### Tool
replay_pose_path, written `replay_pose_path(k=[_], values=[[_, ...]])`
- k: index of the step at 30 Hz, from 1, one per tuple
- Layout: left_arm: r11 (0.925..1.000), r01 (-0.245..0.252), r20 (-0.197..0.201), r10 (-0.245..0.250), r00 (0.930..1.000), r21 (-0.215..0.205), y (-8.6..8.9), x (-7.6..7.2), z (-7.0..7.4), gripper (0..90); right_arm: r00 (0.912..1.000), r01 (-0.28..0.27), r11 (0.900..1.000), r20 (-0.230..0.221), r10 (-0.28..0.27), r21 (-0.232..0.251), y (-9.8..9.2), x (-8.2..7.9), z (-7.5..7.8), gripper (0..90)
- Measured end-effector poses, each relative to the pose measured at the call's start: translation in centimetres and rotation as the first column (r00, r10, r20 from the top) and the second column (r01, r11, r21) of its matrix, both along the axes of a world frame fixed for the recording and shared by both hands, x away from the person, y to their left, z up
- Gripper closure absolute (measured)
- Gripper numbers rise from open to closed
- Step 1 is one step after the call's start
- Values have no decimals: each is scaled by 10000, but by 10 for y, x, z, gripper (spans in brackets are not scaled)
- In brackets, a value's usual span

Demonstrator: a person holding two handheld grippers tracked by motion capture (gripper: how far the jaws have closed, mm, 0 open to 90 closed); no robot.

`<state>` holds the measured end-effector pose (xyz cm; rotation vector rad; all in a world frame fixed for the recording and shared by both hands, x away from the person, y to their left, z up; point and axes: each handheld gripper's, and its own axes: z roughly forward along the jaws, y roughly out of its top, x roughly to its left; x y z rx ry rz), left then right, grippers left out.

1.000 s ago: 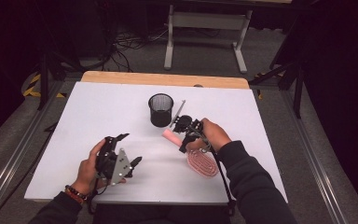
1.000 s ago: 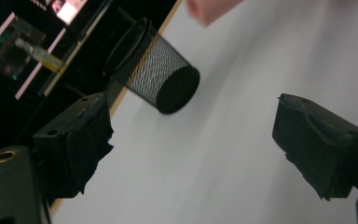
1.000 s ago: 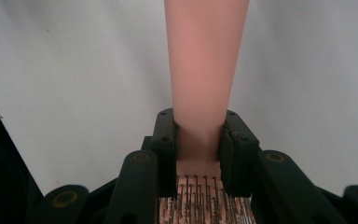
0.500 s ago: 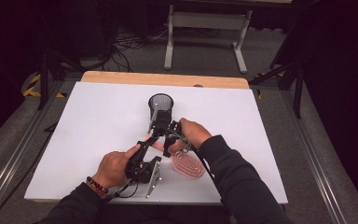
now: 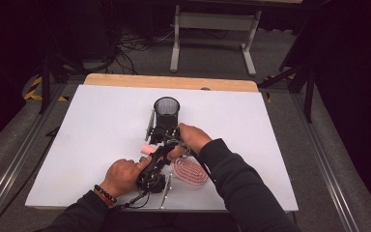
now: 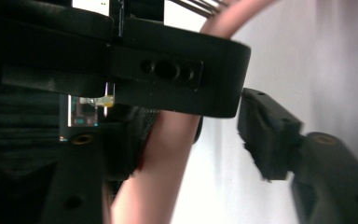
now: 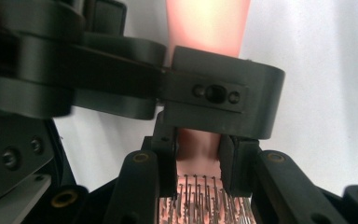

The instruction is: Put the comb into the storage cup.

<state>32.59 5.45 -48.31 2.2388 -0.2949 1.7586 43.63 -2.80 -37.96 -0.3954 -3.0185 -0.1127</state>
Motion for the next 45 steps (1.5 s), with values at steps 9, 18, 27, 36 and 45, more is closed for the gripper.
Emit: replay_pose_path(k=[9, 18, 27, 36, 45], values=[[9985, -381, 424, 364, 9984, 395, -1, 2, -3, 613, 9999, 19, 10000, -132, -19, 4, 5, 1, -3, 699], [9961, -873, 385, 876, 9954, -109, -4, 4, -5, 709, 9999, 164, 9998, 50, -165, 77, 4, 3, -1, 700], [9917, -1162, 415, 1185, 9921, -551, -2, 4, -1, 713, 9991, 372, 9982, 207, -382, 468, 2, 2, 5, 695], [9926, -653, 1002, 756, 9921, -1020, 6, -1, 7, 715, 9957, 293, 9917, 833, -400, 1253, -11, -7, 31, 550], [9882, -623, 1309, 808, 9881, -1401, 13, 0, 9, 715, 9880, 784, 9554, 1057, -1126, 2846, -32, -14, 60, 428]])
